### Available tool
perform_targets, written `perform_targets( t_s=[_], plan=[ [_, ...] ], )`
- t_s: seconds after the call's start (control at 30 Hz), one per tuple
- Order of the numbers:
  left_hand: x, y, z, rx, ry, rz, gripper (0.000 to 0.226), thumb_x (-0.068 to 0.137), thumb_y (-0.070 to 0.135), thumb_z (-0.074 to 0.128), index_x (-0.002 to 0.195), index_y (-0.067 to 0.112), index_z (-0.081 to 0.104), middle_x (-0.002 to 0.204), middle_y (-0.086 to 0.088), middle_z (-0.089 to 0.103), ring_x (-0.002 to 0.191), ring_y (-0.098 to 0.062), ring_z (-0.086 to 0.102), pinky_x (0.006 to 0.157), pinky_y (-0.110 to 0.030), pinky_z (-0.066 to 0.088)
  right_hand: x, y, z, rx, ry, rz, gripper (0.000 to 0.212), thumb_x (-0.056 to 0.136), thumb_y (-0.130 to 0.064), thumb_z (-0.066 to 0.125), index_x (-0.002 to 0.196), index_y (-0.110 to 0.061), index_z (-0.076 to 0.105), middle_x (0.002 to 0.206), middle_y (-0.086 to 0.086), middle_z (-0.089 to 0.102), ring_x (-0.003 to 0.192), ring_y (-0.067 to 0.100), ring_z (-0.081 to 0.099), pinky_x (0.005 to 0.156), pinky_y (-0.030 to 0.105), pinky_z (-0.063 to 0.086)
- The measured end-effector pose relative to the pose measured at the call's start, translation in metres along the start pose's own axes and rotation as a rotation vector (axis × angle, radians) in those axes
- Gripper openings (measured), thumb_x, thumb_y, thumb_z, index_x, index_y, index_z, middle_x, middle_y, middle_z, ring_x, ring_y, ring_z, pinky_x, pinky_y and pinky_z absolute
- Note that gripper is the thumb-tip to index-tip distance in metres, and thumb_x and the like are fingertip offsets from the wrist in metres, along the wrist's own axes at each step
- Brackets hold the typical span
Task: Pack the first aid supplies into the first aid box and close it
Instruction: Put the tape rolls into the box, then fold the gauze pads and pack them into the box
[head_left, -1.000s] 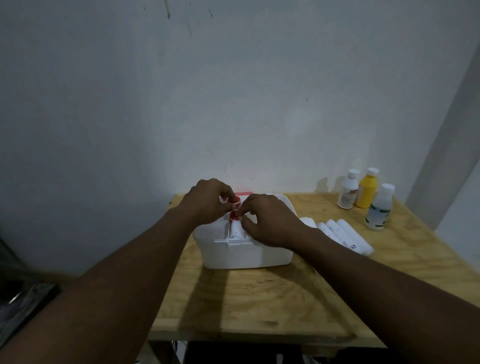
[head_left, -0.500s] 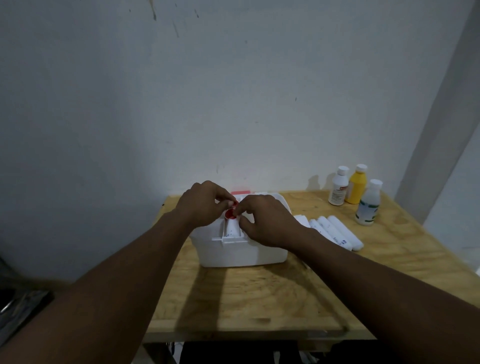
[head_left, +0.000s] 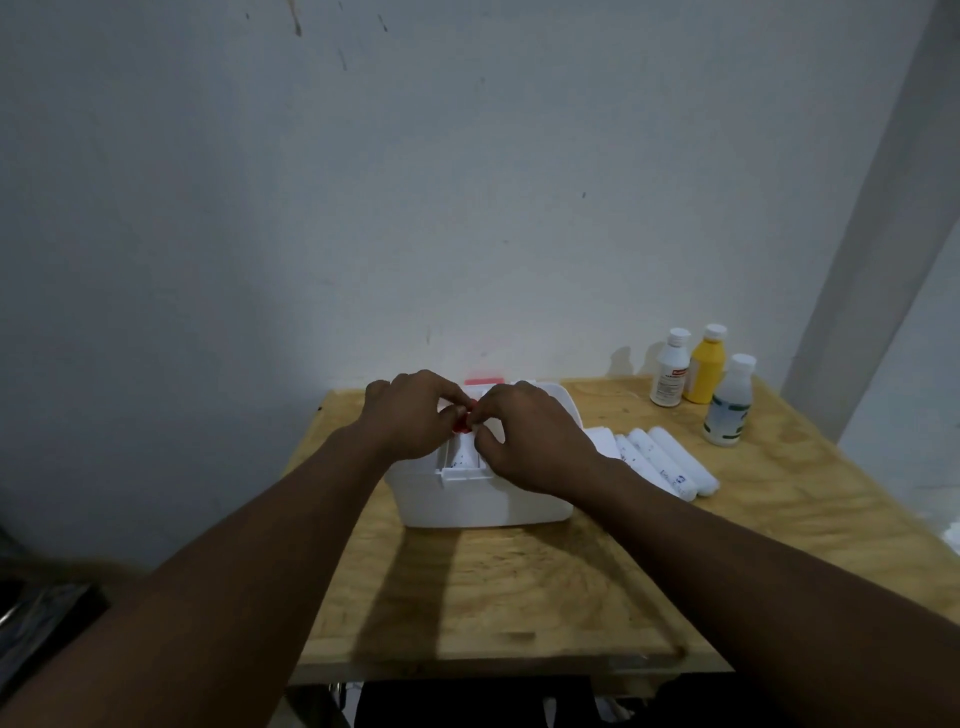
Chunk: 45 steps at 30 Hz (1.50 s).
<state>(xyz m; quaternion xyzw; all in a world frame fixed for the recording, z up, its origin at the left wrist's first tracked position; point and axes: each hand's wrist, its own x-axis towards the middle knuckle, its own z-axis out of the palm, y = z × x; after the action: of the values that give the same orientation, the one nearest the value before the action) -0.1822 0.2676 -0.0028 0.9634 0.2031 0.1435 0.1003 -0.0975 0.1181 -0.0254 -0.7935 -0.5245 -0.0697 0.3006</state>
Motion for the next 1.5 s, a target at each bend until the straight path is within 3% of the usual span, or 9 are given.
perform_targets(
  t_s=[0.17,0.3,0.57,0.7,0.9,1.03,1.23,1.37,1.5],
  plan=[
    [-0.003,-0.004,-0.003,-0.055,-0.077,-0.006,0.029,0.098,0.022,0.056,0.114,0.037,0.074,0.109,0.009,0.077,0.103,-0.018,0.068,0.085,-0.042,0.057,0.004,-0.001,0.003,0.019,-0.011,0.003,0.032,0.082,-0.031,0.050,0.098,-0.021,0.076,0.097,0.000,0.072,0.086,0.017,0.065,0.077,0.040,0.055],
    [-0.007,-0.014,-0.008,-0.023,-0.060,-0.011,0.030,0.099,0.020,0.055,0.118,0.034,0.074,0.115,0.005,0.076,0.105,-0.019,0.067,0.082,-0.035,0.055,0.008,-0.009,0.008,0.027,-0.008,-0.001,0.032,0.083,-0.032,0.050,0.098,-0.020,0.076,0.094,0.000,0.074,0.085,0.018,0.067,0.078,0.041,0.056],
    [-0.013,-0.030,-0.010,-0.093,0.020,-0.051,0.026,0.097,0.020,0.061,0.118,0.025,0.075,0.126,-0.004,0.070,0.116,-0.025,0.062,0.095,-0.041,0.053,0.009,-0.020,0.005,0.069,0.189,-0.063,0.026,0.084,-0.027,0.058,0.097,-0.014,0.076,0.092,0.003,0.075,0.085,0.018,0.066,0.080,0.033,0.052],
    [-0.008,-0.017,-0.015,-0.098,0.146,-0.056,0.022,0.091,0.027,0.064,0.111,0.028,0.075,0.122,-0.004,0.067,0.116,-0.025,0.061,0.099,-0.046,0.049,0.009,0.015,-0.030,0.099,0.313,0.067,0.023,0.078,-0.024,0.058,0.093,-0.016,0.074,0.085,0.001,0.074,0.078,0.018,0.067,0.077,0.035,0.055],
    [0.013,0.046,-0.006,-0.133,0.116,0.099,0.019,0.089,0.031,0.065,0.105,0.031,0.075,0.112,0.006,0.071,0.108,-0.018,0.065,0.097,-0.041,0.049,-0.015,0.083,-0.081,-0.034,-0.086,0.342,0.014,0.082,-0.025,0.066,0.086,-0.015,0.074,0.093,0.002,0.073,0.083,0.016,0.067,0.073,0.029,0.052],
    [0.029,0.092,0.006,0.031,-0.051,0.219,0.027,0.091,0.036,0.062,0.115,0.030,0.072,0.125,0.008,0.069,0.116,-0.017,0.062,0.099,-0.037,0.046,-0.039,0.101,-0.081,-0.109,-0.266,0.397,0.032,0.079,-0.041,0.072,0.083,-0.009,0.074,0.084,0.006,0.074,0.077,0.016,0.068,0.072,0.037,0.058],
    [0.050,0.135,0.038,0.292,-0.294,0.300,0.041,0.092,0.042,0.062,0.131,0.031,0.060,0.136,0.004,0.060,0.125,-0.020,0.055,0.101,-0.039,0.036,-0.065,0.100,-0.070,-0.169,-0.336,0.365,0.041,0.077,-0.049,0.072,0.078,-0.008,0.072,0.079,0.010,0.069,0.073,0.021,0.063,0.066,0.037,0.050],
    [0.053,0.148,0.055,0.379,-0.426,0.260,0.047,0.090,0.035,0.067,0.135,0.026,0.055,0.137,-0.001,0.059,0.127,-0.023,0.052,0.107,-0.043,0.030,-0.073,0.100,-0.063,-0.170,-0.334,0.299,0.040,0.077,-0.037,0.072,0.055,-0.014,0.048,0.062,-0.001,0.040,0.065,0.017,0.040,0.050,0.028,0.028],
    [0.052,0.150,0.061,0.388,-0.425,0.252,0.041,0.087,0.033,0.069,0.125,0.023,0.060,0.126,-0.002,0.061,0.120,-0.023,0.054,0.104,-0.044,0.032,-0.074,0.106,-0.066,-0.020,-0.275,0.337,0.020,0.074,-0.021,0.071,0.063,-0.015,0.056,0.062,-0.003,0.051,0.058,0.008,0.044,0.051,0.021,0.031]
  ],
)
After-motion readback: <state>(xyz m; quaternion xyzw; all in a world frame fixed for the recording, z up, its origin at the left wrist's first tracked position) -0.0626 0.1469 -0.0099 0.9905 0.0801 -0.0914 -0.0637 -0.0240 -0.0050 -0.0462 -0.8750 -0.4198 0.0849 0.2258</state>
